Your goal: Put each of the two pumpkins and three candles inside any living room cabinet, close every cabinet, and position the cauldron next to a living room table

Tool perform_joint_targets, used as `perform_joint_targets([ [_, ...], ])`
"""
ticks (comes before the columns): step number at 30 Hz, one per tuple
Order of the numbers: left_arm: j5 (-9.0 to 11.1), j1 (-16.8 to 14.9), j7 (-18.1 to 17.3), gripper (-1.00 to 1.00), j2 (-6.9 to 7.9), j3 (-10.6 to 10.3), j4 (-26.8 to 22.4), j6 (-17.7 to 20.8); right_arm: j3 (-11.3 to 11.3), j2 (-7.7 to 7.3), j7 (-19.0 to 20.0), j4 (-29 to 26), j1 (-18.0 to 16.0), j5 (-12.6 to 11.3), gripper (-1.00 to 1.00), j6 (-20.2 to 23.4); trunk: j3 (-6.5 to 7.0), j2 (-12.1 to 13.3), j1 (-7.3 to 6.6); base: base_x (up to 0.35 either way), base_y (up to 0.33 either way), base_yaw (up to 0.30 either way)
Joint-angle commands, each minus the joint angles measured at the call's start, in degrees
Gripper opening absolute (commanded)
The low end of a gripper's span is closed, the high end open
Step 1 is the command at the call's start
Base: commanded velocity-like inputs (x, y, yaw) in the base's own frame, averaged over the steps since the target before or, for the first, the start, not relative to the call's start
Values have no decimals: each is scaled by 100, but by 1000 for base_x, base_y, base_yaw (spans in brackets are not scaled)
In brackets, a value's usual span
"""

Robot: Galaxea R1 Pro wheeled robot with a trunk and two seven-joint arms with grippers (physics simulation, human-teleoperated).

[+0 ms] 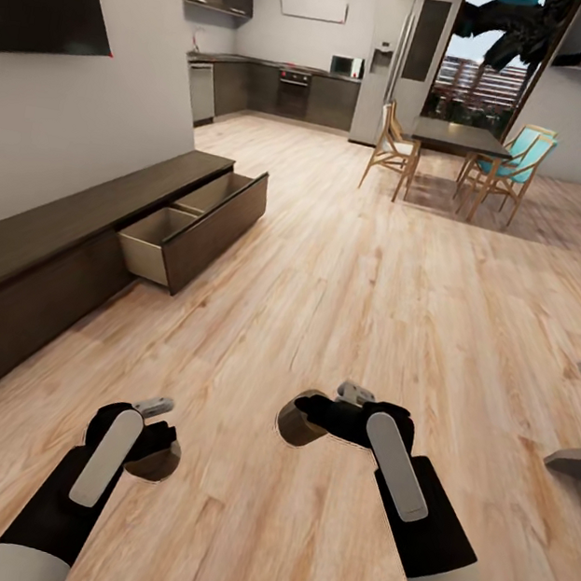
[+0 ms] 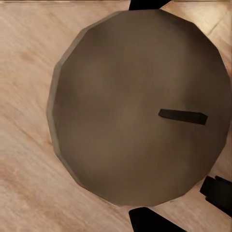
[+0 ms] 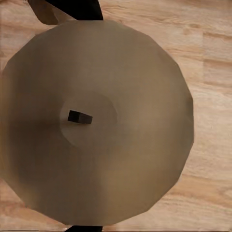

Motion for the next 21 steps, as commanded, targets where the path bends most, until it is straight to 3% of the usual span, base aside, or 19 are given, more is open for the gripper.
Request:
perform_joint_targets([
  [1, 48, -4, 61, -100, 0, -12, -6, 10, -39, -4, -53, -5, -5, -97, -100, -15, -10, -2, 2, 323, 0, -90],
  [13, 51, -4, 68, -100, 1, -39, -6, 2, -132, 2, -52, -5, -5, -97, -100, -28, -94, -2, 2, 322, -34, -130],
  [21, 51, -4, 47, -100, 7, -39, -6, 9, -140, 1, -49, -11, -5, -194, -100, -27, -101, -2, 2, 240, -103, -16],
])
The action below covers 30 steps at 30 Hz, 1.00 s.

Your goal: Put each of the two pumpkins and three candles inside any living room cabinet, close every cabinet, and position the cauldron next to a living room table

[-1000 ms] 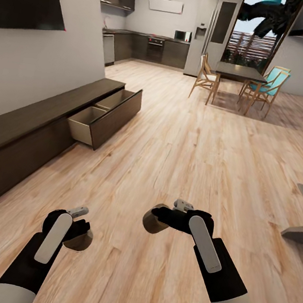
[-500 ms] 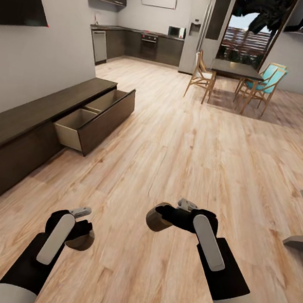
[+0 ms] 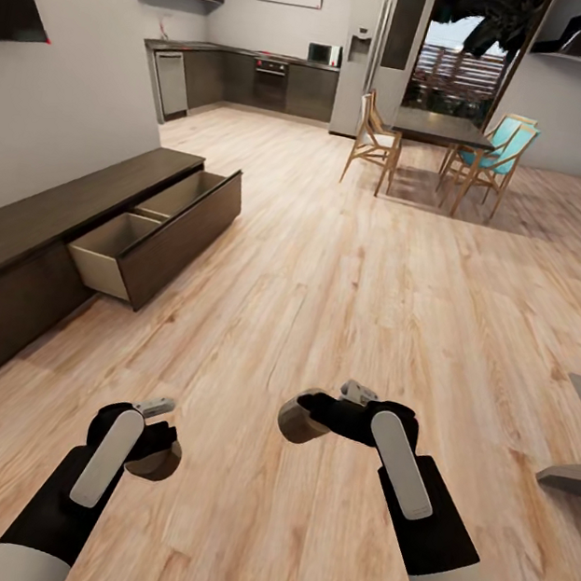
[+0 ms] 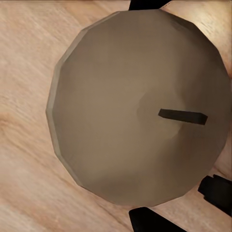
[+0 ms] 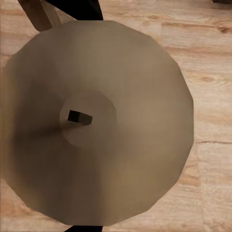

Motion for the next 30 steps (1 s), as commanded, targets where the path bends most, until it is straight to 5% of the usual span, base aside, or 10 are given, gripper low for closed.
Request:
perform_joint_targets([
  [1, 53, -3, 57, -100, 1, -3, -6, 9, 5, -2, -55, -5, -5, -74, -100, 5, -5, -2, 0, 51, -27, -1],
  [30, 120, -3, 51, -100, 3, -3, -6, 10, -198, 28, -55, -14, -5, -151, -100, 3, 60, -2, 0, 30, -2, -240],
])
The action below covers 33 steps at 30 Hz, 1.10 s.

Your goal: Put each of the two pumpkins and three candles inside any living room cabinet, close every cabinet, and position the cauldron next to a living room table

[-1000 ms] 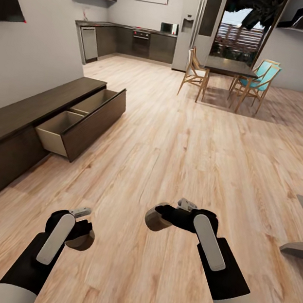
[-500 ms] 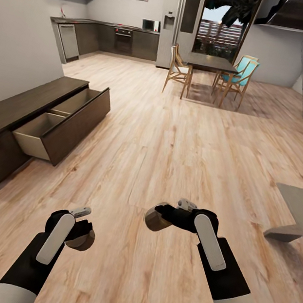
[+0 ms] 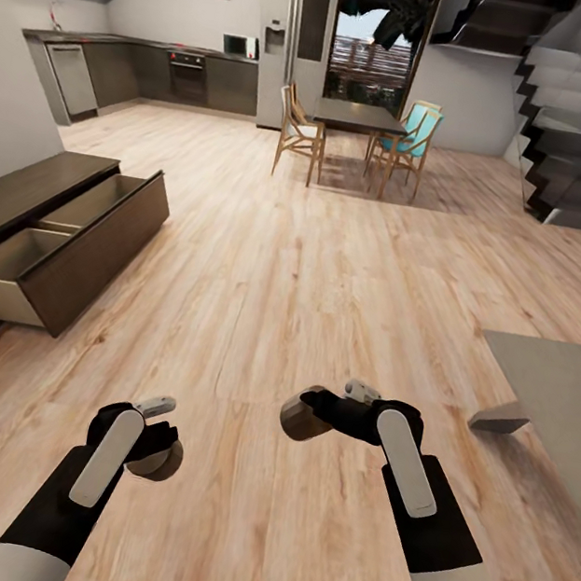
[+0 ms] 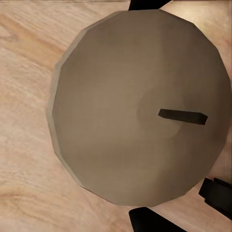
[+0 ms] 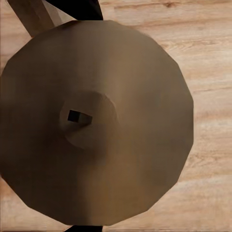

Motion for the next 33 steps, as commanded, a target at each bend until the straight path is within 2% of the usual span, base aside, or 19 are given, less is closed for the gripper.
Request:
perform_joint_targets([
  [1, 52, -2, 60, -100, 1, -2, -8, 8, 4, 0, -55, -5, -6, -67, -100, 1, 1, -2, 0, 50, 0, -261],
  [6, 49, -2, 60, -100, 1, -2, -8, 8, 4, 1, -54, -7, -6, -67, -100, 6, 15, -2, 0, 124, 6, -148],
  [20, 56, -2, 60, -100, 10, -2, -8, 8, 4, 21, -55, -9, -6, -67, -100, 6, 29, -2, 0, 316, 21, -11],
  [33, 49, -2, 68, -100, 10, -11, -8, 8, 4, 25, -55, 2, -6, -67, -100, 6, 141, -2, 0, 330, -6, 0],
])
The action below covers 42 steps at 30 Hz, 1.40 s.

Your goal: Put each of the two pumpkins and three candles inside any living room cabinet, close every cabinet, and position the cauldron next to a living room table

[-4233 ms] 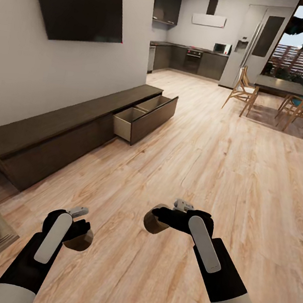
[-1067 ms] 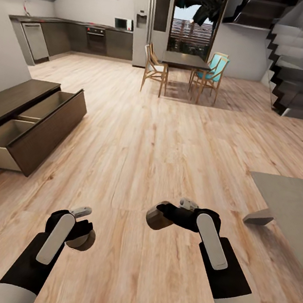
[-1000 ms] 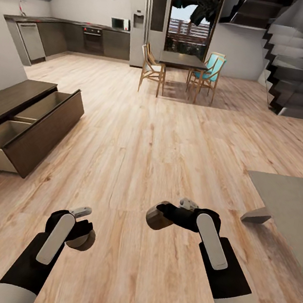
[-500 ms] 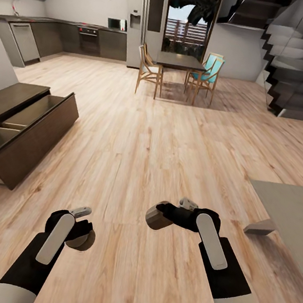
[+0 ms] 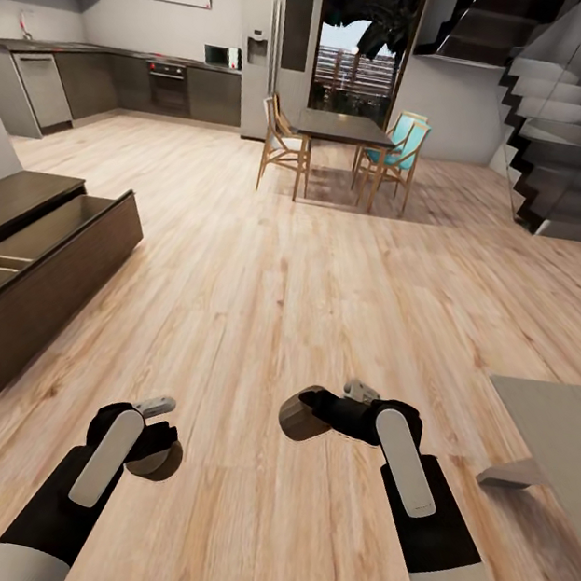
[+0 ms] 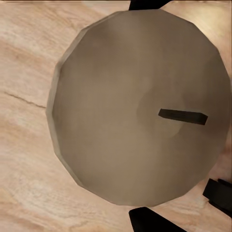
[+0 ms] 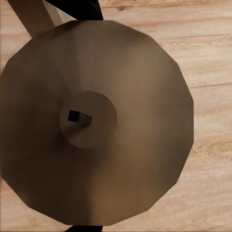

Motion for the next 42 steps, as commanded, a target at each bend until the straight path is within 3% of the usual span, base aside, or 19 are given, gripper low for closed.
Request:
perform_joint_targets([
  [1, 54, -4, 60, -100, 0, -4, -6, 7, 2, 0, -57, -5, -4, -66, -100, -1, 5, -2, 3, 330, -73, 0],
  [16, 54, -4, 60, -100, 0, -4, -6, 7, 2, 0, -58, -13, -4, -66, -100, 6, 140, -2, 3, 311, -154, 50],
  [42, 30, -4, 54, -100, 0, -8, 20, 0, -1, -13, -49, -15, -4, -75, -100, 0, 328, -2, 3, 326, -10, 77],
])
